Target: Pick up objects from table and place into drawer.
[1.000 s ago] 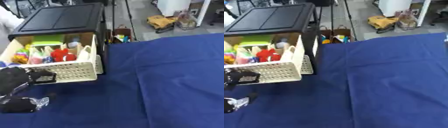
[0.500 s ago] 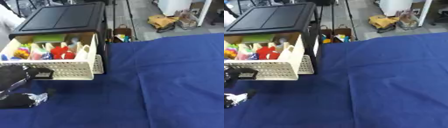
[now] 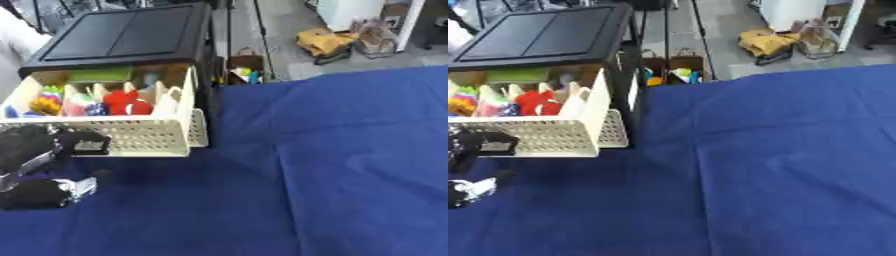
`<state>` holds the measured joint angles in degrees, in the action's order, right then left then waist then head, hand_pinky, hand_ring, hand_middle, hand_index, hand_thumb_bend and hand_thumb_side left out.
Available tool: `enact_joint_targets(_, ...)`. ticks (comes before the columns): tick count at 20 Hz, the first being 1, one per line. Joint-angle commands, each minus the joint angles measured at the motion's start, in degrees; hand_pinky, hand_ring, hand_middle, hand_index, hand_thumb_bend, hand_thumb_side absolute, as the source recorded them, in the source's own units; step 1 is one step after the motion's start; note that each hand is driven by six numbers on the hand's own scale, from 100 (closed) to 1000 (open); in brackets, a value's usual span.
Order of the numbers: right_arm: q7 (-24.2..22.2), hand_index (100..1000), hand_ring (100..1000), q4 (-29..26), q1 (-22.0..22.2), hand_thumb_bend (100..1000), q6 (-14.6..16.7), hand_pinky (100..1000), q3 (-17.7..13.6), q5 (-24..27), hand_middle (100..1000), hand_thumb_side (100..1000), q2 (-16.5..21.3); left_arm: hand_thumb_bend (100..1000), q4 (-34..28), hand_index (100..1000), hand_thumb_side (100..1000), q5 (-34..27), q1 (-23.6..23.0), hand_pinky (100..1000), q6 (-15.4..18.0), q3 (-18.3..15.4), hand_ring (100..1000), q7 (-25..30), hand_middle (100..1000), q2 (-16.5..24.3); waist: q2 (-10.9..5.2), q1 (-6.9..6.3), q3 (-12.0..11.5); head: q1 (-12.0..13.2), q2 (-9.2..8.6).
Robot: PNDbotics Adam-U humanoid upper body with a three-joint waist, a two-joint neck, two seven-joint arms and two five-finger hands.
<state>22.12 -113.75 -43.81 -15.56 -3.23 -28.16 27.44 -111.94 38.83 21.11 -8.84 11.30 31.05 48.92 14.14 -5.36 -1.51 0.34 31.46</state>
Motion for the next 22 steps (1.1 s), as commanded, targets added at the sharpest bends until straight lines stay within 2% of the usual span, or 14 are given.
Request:
enact_joint_targets(1, 0.27, 700, 635, -0.84, -0.71, 159, -0.08, 505, -0.60, 0.02, 522, 685, 0.47, 181, 0.70, 951, 1000, -2.75, 0.91, 185, -1.04, -0.35, 402, 0.11, 717, 2.07, -0.86, 0.04, 0.16, 0.39, 0.82)
enact_joint_targets(3, 0.30, 700, 635, -0.84, -0.80, 158, -0.08, 505, -0.58, 0.02, 522, 684, 0.39, 100, 1.16, 950, 1000, -4.36, 1.16, 186, -1.73, -0.52, 402, 0.11, 718, 2.30, -0.95, -0.03, 0.25, 0.52, 1.22)
enact_joint_targets(11, 0.44, 699, 634, -0.84, -0.84, 153, -0.31, 503, -0.57, -0.01, 521, 680, 0.16, 100, 3.43, 940, 1000, -9.62, 1.63, 172, -4.09, -1.02, 394, -0.20, 707, 2.73, -1.09, -0.21, 0.49, 0.86, 1.58)
enact_joint_targets(22, 0.38, 698, 632, -0.84, -0.77, 153, -0.46, 502, -0.62, -0.04, 520, 681, -0.09, 100, 3.16, 948, 1000, -15.04, 3.30, 160, -3.33, -0.93, 388, 0.93, 706, 2.46, -1.03, -0.38, 0.92, 1.14, 1.40)
